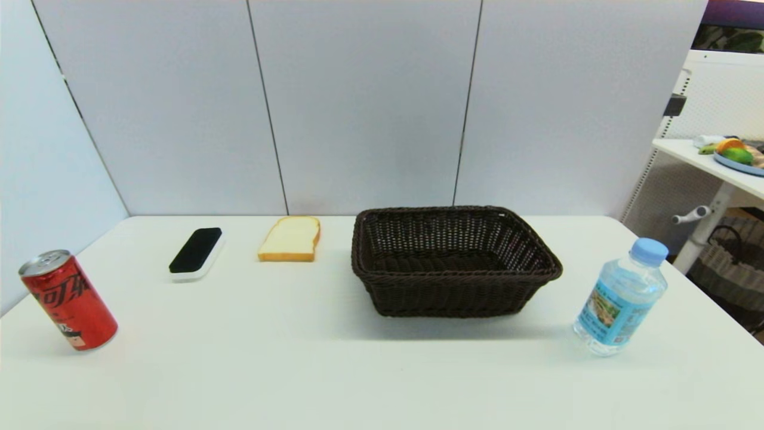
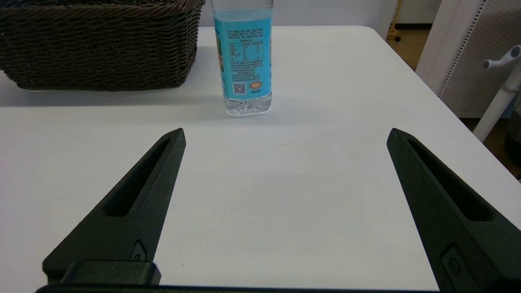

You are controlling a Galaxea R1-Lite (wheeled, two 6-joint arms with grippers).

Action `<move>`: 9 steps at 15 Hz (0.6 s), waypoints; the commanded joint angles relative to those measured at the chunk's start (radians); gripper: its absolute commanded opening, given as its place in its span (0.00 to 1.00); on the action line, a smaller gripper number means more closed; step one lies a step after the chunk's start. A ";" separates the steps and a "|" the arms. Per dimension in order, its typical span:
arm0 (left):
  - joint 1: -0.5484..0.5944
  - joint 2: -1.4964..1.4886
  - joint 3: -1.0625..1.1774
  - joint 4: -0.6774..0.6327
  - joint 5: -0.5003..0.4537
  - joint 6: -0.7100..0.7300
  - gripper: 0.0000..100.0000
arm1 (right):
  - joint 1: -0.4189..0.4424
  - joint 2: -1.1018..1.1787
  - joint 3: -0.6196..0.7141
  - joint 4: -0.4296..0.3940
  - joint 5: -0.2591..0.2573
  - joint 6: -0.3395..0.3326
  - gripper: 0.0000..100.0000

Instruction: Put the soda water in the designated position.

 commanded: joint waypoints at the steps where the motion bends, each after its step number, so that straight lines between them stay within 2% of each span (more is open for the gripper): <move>1: 0.000 0.001 0.000 0.000 0.000 0.000 1.00 | 0.000 0.001 0.000 -0.001 0.003 -0.009 1.00; 2: 0.000 0.001 0.000 -0.001 0.000 0.000 1.00 | 0.000 0.001 0.000 -0.004 0.000 -0.010 1.00; 5: 0.000 0.001 0.000 -0.001 0.000 0.000 1.00 | 0.000 0.083 -0.110 0.016 0.034 -0.009 1.00; 7: 0.000 0.001 0.000 0.000 0.000 0.000 1.00 | 0.005 0.239 -0.254 0.015 0.057 -0.013 1.00; 9: 0.000 0.001 0.000 0.000 0.000 0.000 1.00 | 0.011 0.423 -0.414 -0.005 0.123 -0.016 1.00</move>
